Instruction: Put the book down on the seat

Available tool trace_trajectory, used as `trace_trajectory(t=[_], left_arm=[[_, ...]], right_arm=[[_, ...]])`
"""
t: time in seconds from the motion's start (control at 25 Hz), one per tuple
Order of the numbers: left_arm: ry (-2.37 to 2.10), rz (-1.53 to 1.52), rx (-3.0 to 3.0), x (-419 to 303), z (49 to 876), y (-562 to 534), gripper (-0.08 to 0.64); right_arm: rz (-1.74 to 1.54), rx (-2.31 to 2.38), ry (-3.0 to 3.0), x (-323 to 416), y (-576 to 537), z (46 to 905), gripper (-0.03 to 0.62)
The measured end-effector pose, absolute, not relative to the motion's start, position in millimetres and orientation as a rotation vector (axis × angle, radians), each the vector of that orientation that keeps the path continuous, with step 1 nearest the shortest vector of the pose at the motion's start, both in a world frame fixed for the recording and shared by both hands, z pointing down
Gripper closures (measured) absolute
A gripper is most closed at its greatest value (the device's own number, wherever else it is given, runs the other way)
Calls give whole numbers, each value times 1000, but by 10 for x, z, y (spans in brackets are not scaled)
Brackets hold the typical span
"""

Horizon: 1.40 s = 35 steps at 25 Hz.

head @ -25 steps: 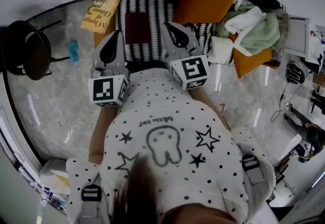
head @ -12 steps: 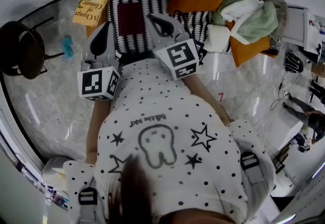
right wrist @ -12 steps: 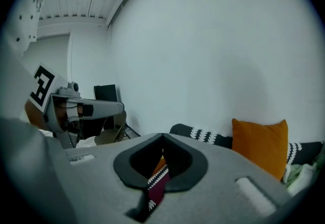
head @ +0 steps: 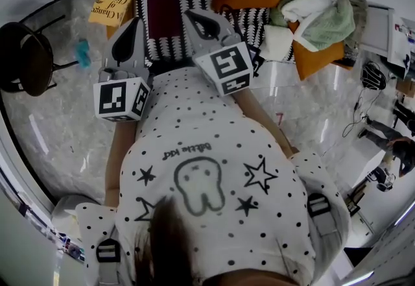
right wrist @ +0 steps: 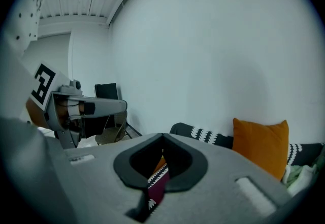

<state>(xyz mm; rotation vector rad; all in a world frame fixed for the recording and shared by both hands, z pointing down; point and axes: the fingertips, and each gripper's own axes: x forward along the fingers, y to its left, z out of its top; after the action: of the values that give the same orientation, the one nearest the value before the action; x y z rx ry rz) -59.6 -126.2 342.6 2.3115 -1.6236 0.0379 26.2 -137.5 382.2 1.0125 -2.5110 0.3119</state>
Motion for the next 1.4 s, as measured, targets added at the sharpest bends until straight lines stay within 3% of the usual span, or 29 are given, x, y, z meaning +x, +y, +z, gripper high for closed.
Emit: trace_trajectory(t=[1.4], left_arm=[[-1632, 11, 2258, -732, 3492, -1292, 558]], right_arm=[[339, 982, -2505, 196, -1388, 3871, 592]])
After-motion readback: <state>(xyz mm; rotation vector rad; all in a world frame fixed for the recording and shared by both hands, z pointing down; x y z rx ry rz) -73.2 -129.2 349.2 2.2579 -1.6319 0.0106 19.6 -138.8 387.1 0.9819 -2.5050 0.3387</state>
